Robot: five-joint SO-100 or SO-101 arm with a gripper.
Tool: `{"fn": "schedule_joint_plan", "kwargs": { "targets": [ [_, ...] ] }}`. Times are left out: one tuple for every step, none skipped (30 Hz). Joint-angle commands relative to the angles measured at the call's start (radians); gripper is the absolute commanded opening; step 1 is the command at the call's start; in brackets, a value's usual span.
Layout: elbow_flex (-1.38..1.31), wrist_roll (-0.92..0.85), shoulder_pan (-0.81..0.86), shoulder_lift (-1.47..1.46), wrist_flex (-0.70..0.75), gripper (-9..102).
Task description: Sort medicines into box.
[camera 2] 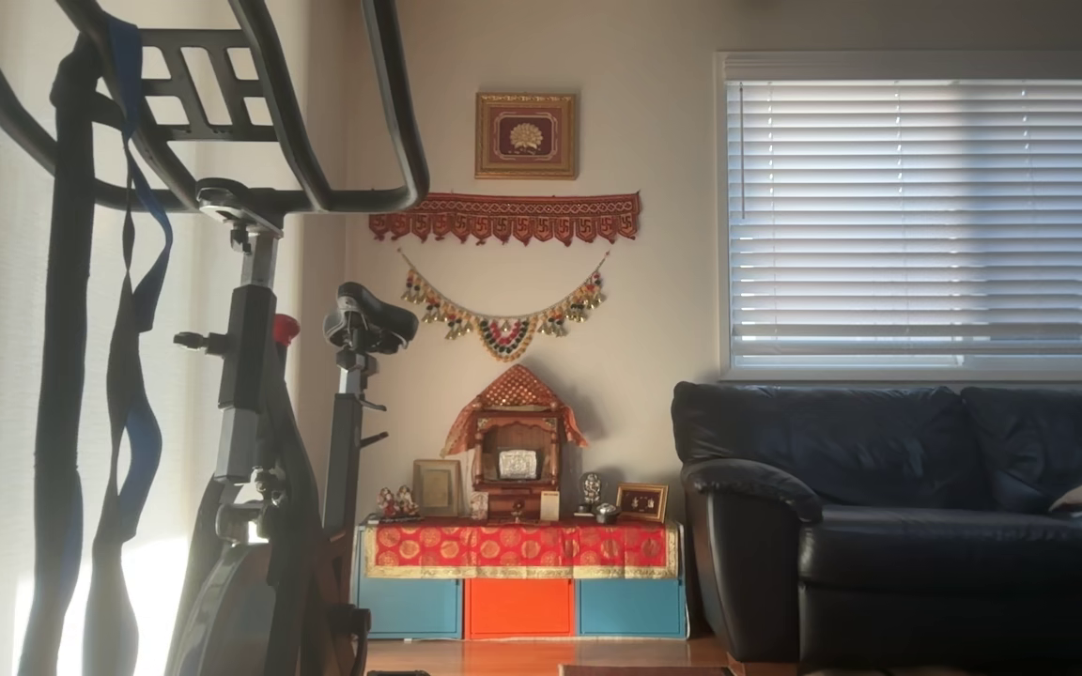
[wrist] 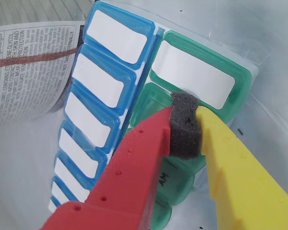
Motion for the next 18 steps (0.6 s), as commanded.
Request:
{"fn": "schedule_joint_plan", "kwargs": {
  "targets": [
    [0.132,-0.104,-0.021,0.034,-0.132,1],
    [0.164,-0.127,-0.023,0.032,-0.176,1],
    [0.183,-0.15,-0.025,0.025,-0.196,1],
    [0.193,-0.169,-0.025,0.018,-0.207,1],
    [0.201,-0.181,-0.025,0.018,-0.212,1],
    [0.21,-0.19,-0.023,0.025,-0.219,1],
    [0.21,-0.192,-0.021,0.026,-0.218,1],
    [0.202,-0.187,-0.021,0.031,-0.206,1],
    [0.187,-0.176,-0.02,0.035,-0.184,1],
    [0.166,-0.163,-0.018,0.037,-0.161,1],
    [0.141,-0.143,-0.014,0.043,-0.135,1],
    [0.112,-0.12,-0.008,0.049,-0.109,1],
    [0.08,-0.089,-0.002,0.058,-0.092,1],
    [0.051,-0.055,0.006,0.067,-0.08,1],
    [0.02,-0.032,0.011,0.077,-0.061,1],
    [-0.009,-0.014,0.017,0.083,-0.041,1],
    [-0.029,-0.002,0.02,0.095,-0.028,1],
    [-0.034,0.006,0.021,0.114,-0.021,1]
  ]
}}
